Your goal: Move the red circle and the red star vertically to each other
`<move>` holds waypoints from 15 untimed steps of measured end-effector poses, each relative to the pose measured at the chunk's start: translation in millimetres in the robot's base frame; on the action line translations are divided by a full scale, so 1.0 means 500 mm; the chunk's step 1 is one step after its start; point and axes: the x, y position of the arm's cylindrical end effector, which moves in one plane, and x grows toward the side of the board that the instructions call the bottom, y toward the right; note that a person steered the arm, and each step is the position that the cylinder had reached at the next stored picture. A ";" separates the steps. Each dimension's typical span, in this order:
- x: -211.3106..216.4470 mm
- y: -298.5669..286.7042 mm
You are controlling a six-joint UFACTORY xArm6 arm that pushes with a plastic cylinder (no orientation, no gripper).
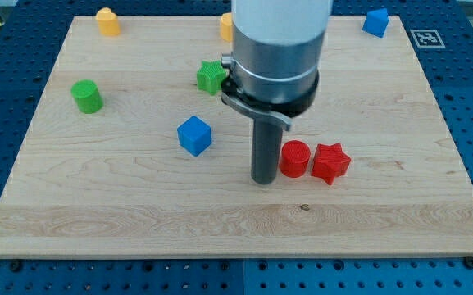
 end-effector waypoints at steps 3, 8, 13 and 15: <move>-0.039 0.092; -0.060 0.175; -0.127 0.069; -0.158 -0.018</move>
